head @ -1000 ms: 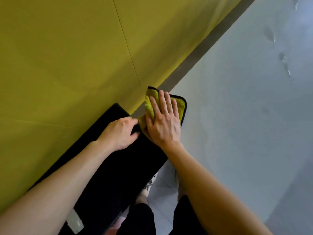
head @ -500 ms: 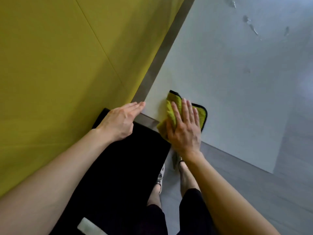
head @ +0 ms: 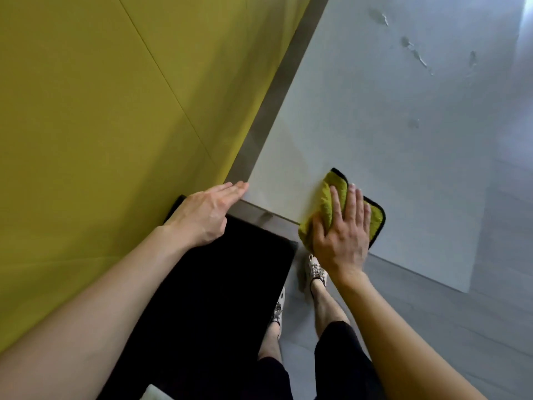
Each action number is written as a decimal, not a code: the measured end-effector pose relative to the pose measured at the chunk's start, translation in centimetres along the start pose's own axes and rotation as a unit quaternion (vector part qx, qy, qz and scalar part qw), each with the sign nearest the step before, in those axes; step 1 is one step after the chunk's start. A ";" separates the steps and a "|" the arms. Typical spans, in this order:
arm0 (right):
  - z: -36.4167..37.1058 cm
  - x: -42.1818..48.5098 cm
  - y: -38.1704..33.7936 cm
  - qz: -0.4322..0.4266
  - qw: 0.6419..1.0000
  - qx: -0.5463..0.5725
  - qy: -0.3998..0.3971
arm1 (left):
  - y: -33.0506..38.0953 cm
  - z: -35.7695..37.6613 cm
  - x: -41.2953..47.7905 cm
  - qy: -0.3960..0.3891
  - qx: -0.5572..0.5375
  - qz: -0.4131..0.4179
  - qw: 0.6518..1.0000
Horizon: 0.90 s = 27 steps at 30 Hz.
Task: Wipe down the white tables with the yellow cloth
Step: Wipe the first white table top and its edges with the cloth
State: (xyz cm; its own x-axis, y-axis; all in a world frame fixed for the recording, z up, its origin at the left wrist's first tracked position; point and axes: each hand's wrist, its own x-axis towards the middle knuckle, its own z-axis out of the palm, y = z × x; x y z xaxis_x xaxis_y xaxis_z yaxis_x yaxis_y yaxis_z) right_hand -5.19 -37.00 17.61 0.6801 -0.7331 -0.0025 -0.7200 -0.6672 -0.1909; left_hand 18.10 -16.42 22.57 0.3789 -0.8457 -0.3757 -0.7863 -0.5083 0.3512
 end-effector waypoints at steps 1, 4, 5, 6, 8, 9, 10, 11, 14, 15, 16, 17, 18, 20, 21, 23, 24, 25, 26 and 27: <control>-0.1 1.2 -1.5 0.053 0.999 0.008 -0.002 | -0.4 0.4 -0.4 0.010 0.017 -0.004 1.000; 0.8 3.4 -9.9 0.000 0.999 0.004 -0.050 | -1.9 1.5 -1.8 0.034 0.065 -0.046 0.996; 0.9 3.3 -12.4 -0.094 0.994 0.000 -0.062 | -2.2 1.8 -2.2 0.034 0.071 -0.052 0.996; 1.1 2.9 -13.7 -0.189 0.979 0.006 -0.079 | -2.4 2.0 -2.6 0.033 0.075 -0.051 0.995; 1.5 2.2 -12.6 -0.313 0.946 0.008 -0.088 | -2.7 2.1 -3.1 0.038 0.085 -0.043 0.995; 1.4 2.7 -10.8 -0.333 0.940 0.007 -0.081 | -2.8 2.1 -3.4 0.042 0.089 -0.042 0.994; 1.1 3.5 -9.0 -0.317 0.945 0.010 -0.077 | -2.8 2.0 -3.7 0.043 0.091 -0.042 0.994; 0.7 4.4 -7.6 -0.268 0.961 0.016 -0.068 | -2.8 2.1 -3.9 0.047 0.095 -0.043 0.993; 0.6 6.2 -9.4 -0.060 0.997 0.019 -0.050 | -2.5 2.4 -4.3 0.061 0.102 -0.051 0.992; 0.9 6.1 -11.7 -0.041 0.998 0.017 -0.054 | -2.3 2.5 -4.3 0.062 0.103 -0.054 0.991; 1.2 5.7 -13.8 -0.060 0.996 0.013 -0.059 | -2.2 2.5 -4.3 0.065 0.106 -0.054 0.991; 1.3 5.0 -15.3 -0.103 0.992 0.012 -0.066 | -2.1 2.4 -4.2 0.067 0.111 -0.051 0.990; 1.4 4.3 -15.4 -0.155 0.985 0.019 -0.074 | -2.0 2.3 -3.9 0.067 0.115 -0.048 0.990; 1.2 3.1 -11.3 -0.220 0.973 0.021 -0.067 | -1.7 1.8 -3.2 0.081 0.114 -0.042 0.989; 0.8 2.6 -7.8 -0.212 0.976 0.016 -0.048 | -1.4 1.6 -2.7 0.094 0.110 -0.041 0.989; -0.4 0.9 0.8 -0.121 0.993 -0.004 -0.008 | -0.5 1.1 -1.2 0.118 0.102 -0.027 0.987; -1.2 -0.3 4.7 -0.051 0.999 -0.011 0.002 | 0.1 1.2 -0.4 0.122 0.100 -0.010 0.987; -1.7 -1.3 7.4 0.021 1.000 -0.014 0.013 | 0.8 1.4 0.3 0.120 0.104 0.013 0.987; -1.7 -1.9 8.3 0.076 0.997 -0.018 0.023 | 1.4 1.8 1.1 0.111 0.113 0.038 0.987; -1.2 -1.9 7.4 0.103 0.994 -0.019 0.033 | 2.1 2.2 1.6 0.095 0.122 0.059 0.986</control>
State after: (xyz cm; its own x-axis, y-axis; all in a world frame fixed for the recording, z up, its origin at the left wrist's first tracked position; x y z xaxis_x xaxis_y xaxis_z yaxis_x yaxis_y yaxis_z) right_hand -12.00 -40.66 17.35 0.5088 -0.8605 0.0273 -0.8481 -0.5064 -0.1560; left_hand 16.01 -18.50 20.81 0.3446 -0.9236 -0.1683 -0.9157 -0.3701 0.1563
